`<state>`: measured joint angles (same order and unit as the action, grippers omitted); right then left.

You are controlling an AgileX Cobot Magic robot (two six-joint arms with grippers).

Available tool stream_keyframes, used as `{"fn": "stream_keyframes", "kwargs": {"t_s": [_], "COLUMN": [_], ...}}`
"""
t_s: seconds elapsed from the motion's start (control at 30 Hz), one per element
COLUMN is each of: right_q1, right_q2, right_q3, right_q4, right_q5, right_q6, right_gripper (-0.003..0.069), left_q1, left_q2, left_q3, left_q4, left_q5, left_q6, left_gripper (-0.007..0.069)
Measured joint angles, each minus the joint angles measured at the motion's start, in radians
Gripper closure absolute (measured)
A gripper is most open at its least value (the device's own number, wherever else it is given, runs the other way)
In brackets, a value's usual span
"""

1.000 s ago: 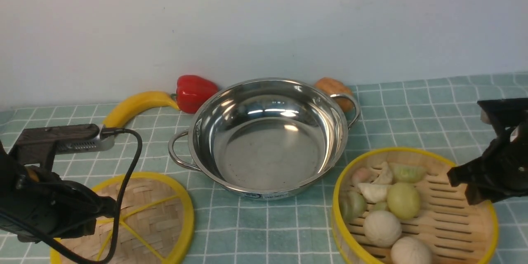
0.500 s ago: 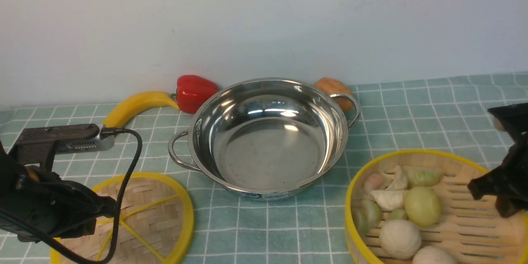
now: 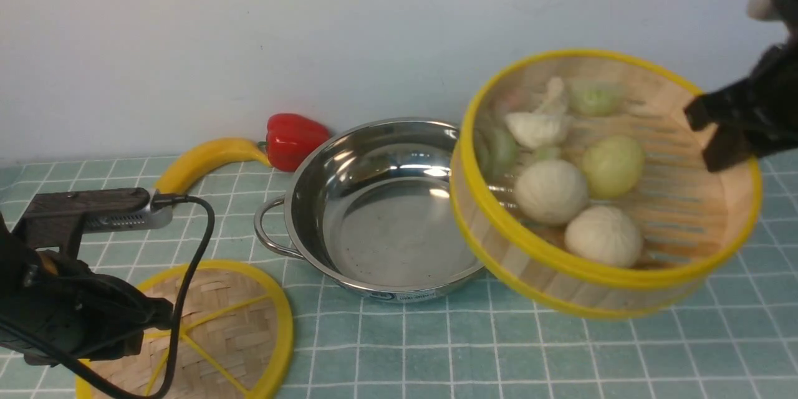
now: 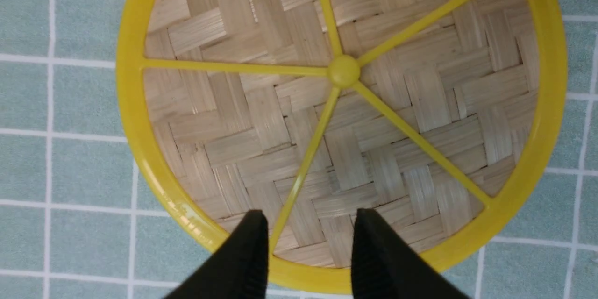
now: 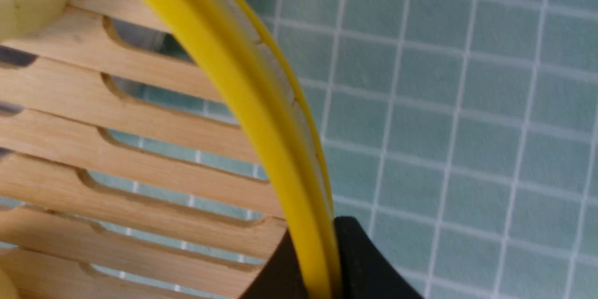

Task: Place the steamer in the pot on the blue tablecloth, and put the lid on the steamer.
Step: 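Place the bamboo steamer basket of food into the steel pot with the right gripper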

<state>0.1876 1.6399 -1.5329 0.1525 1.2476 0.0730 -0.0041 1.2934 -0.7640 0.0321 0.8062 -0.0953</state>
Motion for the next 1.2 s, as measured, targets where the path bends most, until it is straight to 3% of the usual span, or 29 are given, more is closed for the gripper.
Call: {"fn": "stream_keyframes", "kwargs": {"t_s": [0.2, 0.4, 1.0, 1.1, 1.2], "right_q1": [0.152, 0.232, 0.237, 0.237, 0.237], "right_q2": [0.321, 0.592, 0.839, 0.839, 0.838], "right_q3": [-0.387, -0.678, -0.766, -0.768, -0.772], "right_q4": [-0.016, -0.006, -0.036, -0.036, -0.027], "right_q5": [0.003, -0.007, -0.003, -0.003, -0.007], "right_q6": [0.039, 0.061, 0.09, 0.093, 0.102], "right_gripper": [0.0603, 0.0603, 0.0603, 0.0589, 0.0524], "left_q1": [0.0, 0.0, 0.0, 0.0, 0.0], "left_q2": [0.0, 0.0, 0.0, 0.0, 0.0], "left_q3": [0.0, 0.0, 0.0, 0.0, 0.0], "left_q4": [0.002, 0.002, 0.001, 0.001, -0.015], "left_q5": [0.0, -0.001, -0.025, -0.026, -0.028], "left_q6": [0.0, 0.0, 0.0, 0.0, 0.002], "left_gripper": [0.0382, 0.0382, 0.0382, 0.0382, 0.0382]}}
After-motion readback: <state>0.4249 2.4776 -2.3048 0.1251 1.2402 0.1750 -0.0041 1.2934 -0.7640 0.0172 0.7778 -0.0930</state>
